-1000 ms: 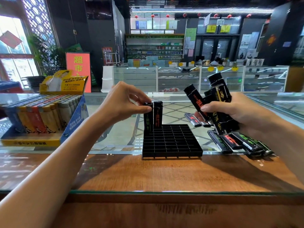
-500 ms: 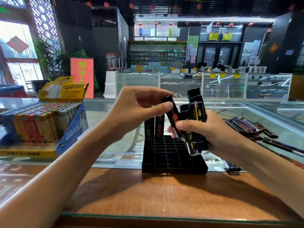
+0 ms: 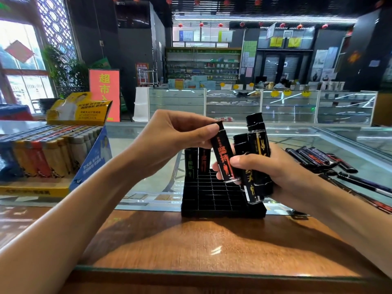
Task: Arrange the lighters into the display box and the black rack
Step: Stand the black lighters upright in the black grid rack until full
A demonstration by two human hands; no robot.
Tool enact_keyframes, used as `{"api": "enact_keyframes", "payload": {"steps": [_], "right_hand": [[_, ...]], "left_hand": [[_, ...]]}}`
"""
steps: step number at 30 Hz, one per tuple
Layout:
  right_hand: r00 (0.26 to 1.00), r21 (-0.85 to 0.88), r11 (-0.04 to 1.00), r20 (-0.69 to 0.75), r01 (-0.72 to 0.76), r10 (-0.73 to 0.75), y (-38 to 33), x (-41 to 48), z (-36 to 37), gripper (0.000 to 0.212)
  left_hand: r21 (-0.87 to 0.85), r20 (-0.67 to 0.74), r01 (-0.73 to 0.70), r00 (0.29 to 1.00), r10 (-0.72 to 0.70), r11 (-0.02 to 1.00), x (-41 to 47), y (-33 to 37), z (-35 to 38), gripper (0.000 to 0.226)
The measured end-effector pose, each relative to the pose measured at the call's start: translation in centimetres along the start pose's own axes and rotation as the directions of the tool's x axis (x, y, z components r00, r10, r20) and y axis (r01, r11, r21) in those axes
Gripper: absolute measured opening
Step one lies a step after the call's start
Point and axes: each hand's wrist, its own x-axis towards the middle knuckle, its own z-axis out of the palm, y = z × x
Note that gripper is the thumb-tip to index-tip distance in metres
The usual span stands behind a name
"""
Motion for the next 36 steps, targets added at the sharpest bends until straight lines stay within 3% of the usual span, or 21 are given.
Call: {"api": "enact_keyframes", "payload": {"steps": [9, 15, 18, 22, 25, 28, 36], "right_hand": [[0.999, -0.026, 1.0, 0.05, 0.013, -0.011, 0.1, 0.1, 0.5, 0.022], [0.991, 0.143, 0.988, 0.128, -0.059, 0.041, -0.4, -0.2, 0.5, 0.03], [0.995, 0.162, 0.986, 0.094, -0.048, 0.033, -0.4, -0.3, 0.6, 0.031], [0.999, 0.05, 0.999, -0.04, 0.003, -0.001, 0.0, -0.1, 0.8, 0.007], [0.988, -0.046, 0.998, -0.152, 0.035, -0.041, 0.1, 0.0, 0.7, 0.021], [0.976, -0.06, 0.997, -0.211, 0.043, -0.054, 0.0, 0.0, 0.6, 0.018], [0.96, -0.262, 0.958, -0.22, 0.114, -0.175, 0.1, 0.1, 0.6, 0.017]], "left_hand": [[0.063, 0.088, 0.019, 0.996, -0.025, 0.998, 0.0, 0.3, 0.4, 0.021], [-0.019, 0.137, -0.036, 0.99, 0.039, 0.999, 0.0, 0.2, 0.2, 0.02], [-0.014, 0.13, -0.054, 0.99, 0.055, 0.998, 0.0, 0.1, 0.3, 0.026], [0.108, 0.048, -0.072, 0.997, 0.067, 0.992, 0.0, -0.2, 0.9, 0.029], [0.159, -0.019, -0.115, 0.993, 0.12, 0.981, 0.3, -0.3, 1.0, 0.024], [0.135, -0.074, -0.124, 0.988, 0.135, 0.983, 0.4, -0.4, 0.5, 0.021], [0.226, -0.041, -0.09, 0.994, 0.102, 0.97, 0.5, -0.3, 0.6, 0.018]]}}
